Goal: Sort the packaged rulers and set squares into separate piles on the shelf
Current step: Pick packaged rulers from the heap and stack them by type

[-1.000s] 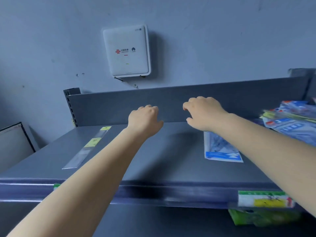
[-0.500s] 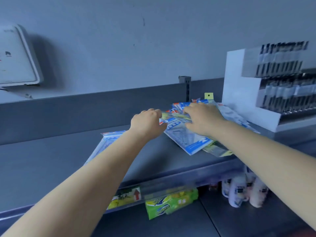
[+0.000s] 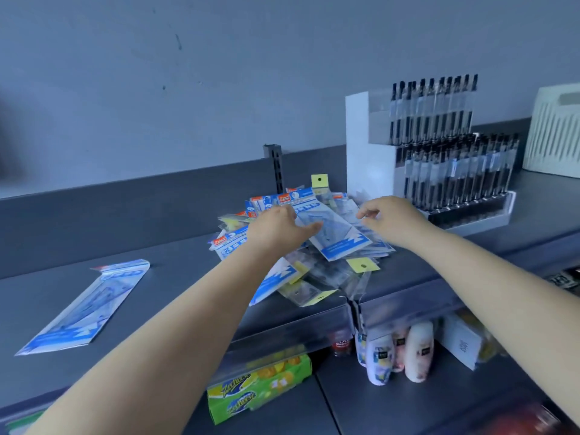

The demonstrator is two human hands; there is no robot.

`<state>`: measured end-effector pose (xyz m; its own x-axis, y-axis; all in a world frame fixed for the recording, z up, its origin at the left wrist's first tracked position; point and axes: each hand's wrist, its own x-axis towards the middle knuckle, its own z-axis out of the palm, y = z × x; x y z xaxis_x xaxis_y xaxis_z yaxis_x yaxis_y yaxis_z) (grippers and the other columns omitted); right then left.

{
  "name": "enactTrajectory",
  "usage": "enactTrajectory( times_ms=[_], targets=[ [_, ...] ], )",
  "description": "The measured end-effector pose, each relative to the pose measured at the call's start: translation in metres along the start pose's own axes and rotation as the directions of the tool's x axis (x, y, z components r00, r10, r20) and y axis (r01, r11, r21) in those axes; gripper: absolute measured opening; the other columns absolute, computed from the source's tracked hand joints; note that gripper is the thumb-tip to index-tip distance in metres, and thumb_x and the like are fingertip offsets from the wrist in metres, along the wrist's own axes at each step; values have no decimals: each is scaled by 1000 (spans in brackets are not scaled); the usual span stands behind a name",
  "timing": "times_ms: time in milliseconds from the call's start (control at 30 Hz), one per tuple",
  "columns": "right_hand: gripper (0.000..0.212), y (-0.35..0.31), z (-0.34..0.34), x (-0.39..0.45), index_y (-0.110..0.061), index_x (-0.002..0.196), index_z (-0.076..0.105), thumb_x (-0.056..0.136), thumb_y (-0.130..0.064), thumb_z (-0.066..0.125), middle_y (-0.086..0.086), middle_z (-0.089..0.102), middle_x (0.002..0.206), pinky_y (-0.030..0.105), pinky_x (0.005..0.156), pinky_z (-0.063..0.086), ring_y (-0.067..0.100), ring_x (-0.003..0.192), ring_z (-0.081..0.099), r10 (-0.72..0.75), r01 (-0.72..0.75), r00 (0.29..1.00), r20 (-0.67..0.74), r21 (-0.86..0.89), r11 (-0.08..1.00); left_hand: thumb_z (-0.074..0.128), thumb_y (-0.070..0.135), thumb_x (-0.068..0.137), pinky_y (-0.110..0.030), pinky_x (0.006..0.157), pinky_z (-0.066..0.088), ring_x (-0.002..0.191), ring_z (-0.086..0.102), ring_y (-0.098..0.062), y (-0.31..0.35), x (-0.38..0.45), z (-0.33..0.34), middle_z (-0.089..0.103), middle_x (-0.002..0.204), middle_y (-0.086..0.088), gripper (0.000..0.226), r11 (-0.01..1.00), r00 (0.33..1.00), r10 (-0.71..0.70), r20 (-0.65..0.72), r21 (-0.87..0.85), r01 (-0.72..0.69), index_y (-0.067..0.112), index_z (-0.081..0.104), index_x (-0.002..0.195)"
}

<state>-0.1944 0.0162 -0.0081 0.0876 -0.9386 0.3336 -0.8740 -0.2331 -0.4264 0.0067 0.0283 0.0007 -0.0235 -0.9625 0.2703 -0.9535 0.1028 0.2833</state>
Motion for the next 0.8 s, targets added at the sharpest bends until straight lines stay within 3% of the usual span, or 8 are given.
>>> enactTrajectory(
  times_ms=[133,267,367,433,500,600,700,800],
  targets=[
    [22,8,0,3,-23,110,66,90,-25,57,3,63,115,32,93,45,20,105,57,45,-47,998,35,56,997,45,79,72,-36,82,46,113,51,-27,12,10,7,57,118,-7,78,989,995,-98,1,112,97,10,52,107],
    [41,6,3,9,-17,124,56,88,-37,59,5,59,124,31,95,43,22,112,56,90,-95,989,113,45,994,52,80,67,-37,85,47,112,52,-28,13,18,10,57,115,-9,80,979,992,-129,15,161,125,9,55,102],
    [52,5,7,14,-8,125,53,86,-43,60,9,56,129,33,96,43,24,116,53,131,-136,981,145,28,990,58,76,66,-33,68,47,90,57,-25,9,23,9,58,92,-8,65,984,987,-158,38,91,154,13,42,73],
    [56,4,9,17,-3,119,56,86,-48,58,12,58,126,36,97,44,27,113,55,154,-159,975,162,20,987,63,69,70,-27,50,33,69,48,-20,4,25,7,47,71,-2,61,983,981,-183,61,14,182,14,35,66],
    [61,3,10,20,-6,123,54,84,-53,57,12,55,129,39,98,44,27,115,54,155,-161,975,158,26,987,65,60,75,-27,51,30,71,45,-20,-2,27,5,43,70,0,55,979,979,-193,64,-53,196,11,40,74],
    [68,-1,10,24,-10,133,47,83,-54,58,10,50,137,35,96,45,26,118,52,135,-140,981,138,32,990,66,52,79,-29,67,38,83,48,-21,-6,28,2,50,92,-2,51,974,981,-189,49,-118,193,11,47,104],
    [72,-6,14,29,-3,127,53,81,-60,56,13,52,132,36,98,45,27,116,54,146,-150,974,175,10,989,63,54,80,-28,63,37,75,47,-19,-6,28,4,50,85,0,50,972,980,-197,22,-129,198,12,43,96],
    [84,-10,21,33,-11,133,46,74,-69,55,12,45,138,37,99,44,29,121,48,164,-159,974,157,-43,986,65,60,75,-26,50,28,60,40,-12,0,25,6,43,70,3,55,974,977,-213,-5,-81,212,13,42,92]
  ],
)
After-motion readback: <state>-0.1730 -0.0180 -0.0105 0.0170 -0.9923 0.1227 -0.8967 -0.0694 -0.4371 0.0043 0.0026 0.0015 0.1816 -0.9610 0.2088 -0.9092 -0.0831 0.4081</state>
